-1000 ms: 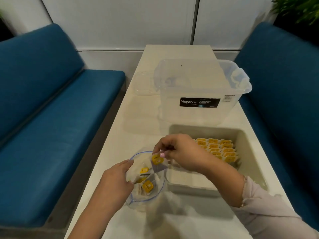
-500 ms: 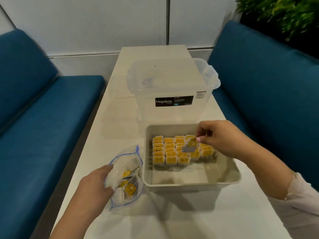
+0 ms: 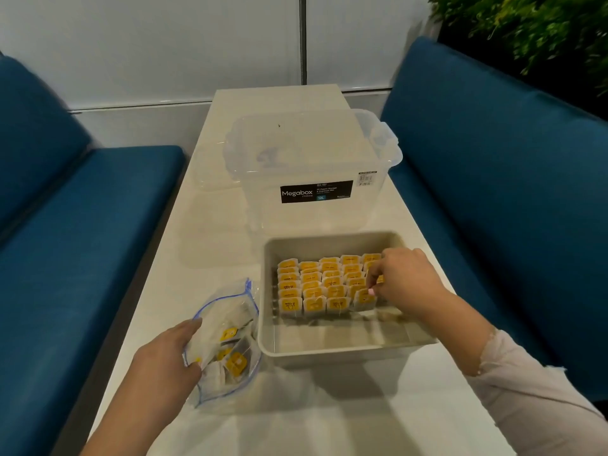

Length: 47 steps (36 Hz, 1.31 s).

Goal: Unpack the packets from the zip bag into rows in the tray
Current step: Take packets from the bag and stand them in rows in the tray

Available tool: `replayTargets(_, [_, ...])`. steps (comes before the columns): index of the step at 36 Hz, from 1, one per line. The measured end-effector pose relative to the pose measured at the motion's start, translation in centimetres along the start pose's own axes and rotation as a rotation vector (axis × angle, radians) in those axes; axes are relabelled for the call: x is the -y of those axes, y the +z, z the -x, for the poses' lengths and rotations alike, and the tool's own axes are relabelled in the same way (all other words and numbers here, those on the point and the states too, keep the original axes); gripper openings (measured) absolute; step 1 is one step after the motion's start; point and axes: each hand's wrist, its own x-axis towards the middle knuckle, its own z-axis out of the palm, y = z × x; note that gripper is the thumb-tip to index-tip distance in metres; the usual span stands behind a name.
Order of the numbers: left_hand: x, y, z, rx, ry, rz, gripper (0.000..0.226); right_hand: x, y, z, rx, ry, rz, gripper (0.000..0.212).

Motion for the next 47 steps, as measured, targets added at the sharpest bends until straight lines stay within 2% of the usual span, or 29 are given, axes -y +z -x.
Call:
replayTargets(24, [0.6, 0.3, -0.6, -0.001, 0.031, 0.071, 0.062, 0.5, 0.9, -0.1, -0.018, 0.094, -0.068, 0.013])
replayTargets(28, [0.7, 0.6, -0.7, -0.029, 0.032, 0.113, 0.063, 2.0, -0.9, 0.1, -0.034, 0.071, -0.219, 0.012])
replayTargets(33, [1.2, 0.7, -0.5, -0.055, 0.037, 0.122, 0.062, 6.8, -2.6, 0.4, -0.016, -0.074, -0.426, 0.008])
replayTargets(38, [1.1, 0.7, -0.2, -0.058, 0.049, 0.133, 0.063, 13.0, -2.6, 0.3, 0.072, -0.343, -0.387, 0.015])
replayTargets(41, [1.0, 0.6, 0.0, -0.070, 0.071, 0.138, 0.062, 16.5, -1.4, 0.0, 0.099, -0.562, -0.249, 0.021])
replayTargets(44, [0.8, 0.6, 0.1, -0.072, 0.082, 0.141, 0.062, 19.1, 0.4, 0.0, 0.087, -0.760, 0.000, 0.028])
replayTargets(47, [0.9, 0.7, -0.1, -0.072, 0.088, 0.141, 0.061, 20.7, 1.8, 0.0, 0.116, -0.843, 0.201, 0.025])
